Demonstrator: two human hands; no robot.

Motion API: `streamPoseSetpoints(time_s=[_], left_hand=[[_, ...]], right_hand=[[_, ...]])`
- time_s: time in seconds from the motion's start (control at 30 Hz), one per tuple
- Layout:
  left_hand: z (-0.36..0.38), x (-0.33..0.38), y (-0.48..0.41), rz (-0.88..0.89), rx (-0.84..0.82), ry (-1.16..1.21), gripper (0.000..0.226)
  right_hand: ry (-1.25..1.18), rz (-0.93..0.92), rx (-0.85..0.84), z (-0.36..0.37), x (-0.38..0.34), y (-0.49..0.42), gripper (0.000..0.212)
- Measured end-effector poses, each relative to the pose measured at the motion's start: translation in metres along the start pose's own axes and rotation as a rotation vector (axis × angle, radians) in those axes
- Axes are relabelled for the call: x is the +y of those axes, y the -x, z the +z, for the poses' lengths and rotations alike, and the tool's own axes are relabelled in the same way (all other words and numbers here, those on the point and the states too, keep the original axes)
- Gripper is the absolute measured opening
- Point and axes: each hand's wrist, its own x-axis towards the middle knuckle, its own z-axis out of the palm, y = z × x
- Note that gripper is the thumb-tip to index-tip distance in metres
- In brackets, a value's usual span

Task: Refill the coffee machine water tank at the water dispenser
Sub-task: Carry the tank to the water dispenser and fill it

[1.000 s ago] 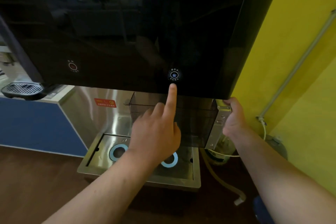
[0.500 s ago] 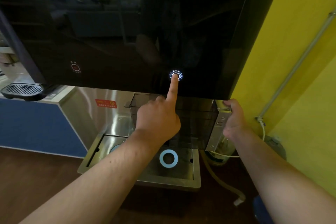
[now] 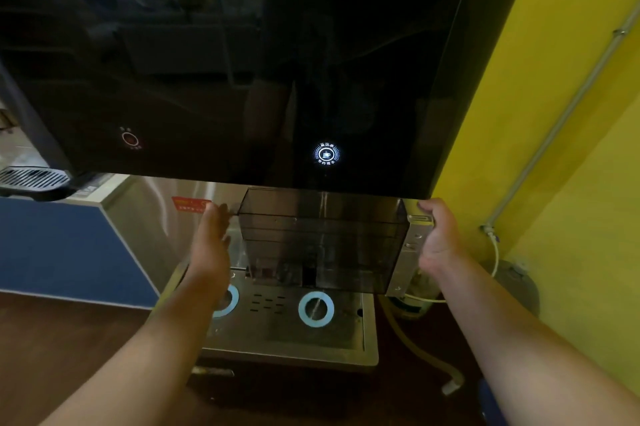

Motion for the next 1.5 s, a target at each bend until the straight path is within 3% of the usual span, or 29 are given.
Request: streamPoseSetpoints(time_s=[0.1, 0.2, 0.4, 0.7, 1.27, 1.5], left_hand=[[0.006, 0.001, -0.003, -0.07, -0.116, 0.068, 0.063], [0.012, -0.001, -0.001, -0.056, -0.168, 0.039, 0.054], [0.02, 0.002, 0.0, -0.063, -0.168, 0.039, 0.048], [0.026, -0.002, -0.014, -0.051, -0.153, 0.022, 0.047], [0.033, 0.006, -0.02, -0.058, -0.176, -0.036, 0.046], [0.039, 0.013, -0.013, -0.054, -0.177, -0.049, 0.027]], right_hand=[[-0.011, 0.006, 0.026, -0.001, 0.0, 0.001, 0.032], [-0.017, 0.002, 0.023, -0.001, -0.001, 0.001, 0.031], [0.041, -0.02, 0.072, -0.001, 0.003, -0.002, 0.021], [-0.012, 0.002, 0.056, -0.003, 0.0, -0.001, 0.029], [0.056, 0.009, 0.049, -0.002, 0.009, -0.017, 0.025], [0.049, -0.002, 0.011, -0.006, 0.012, -0.02, 0.027]])
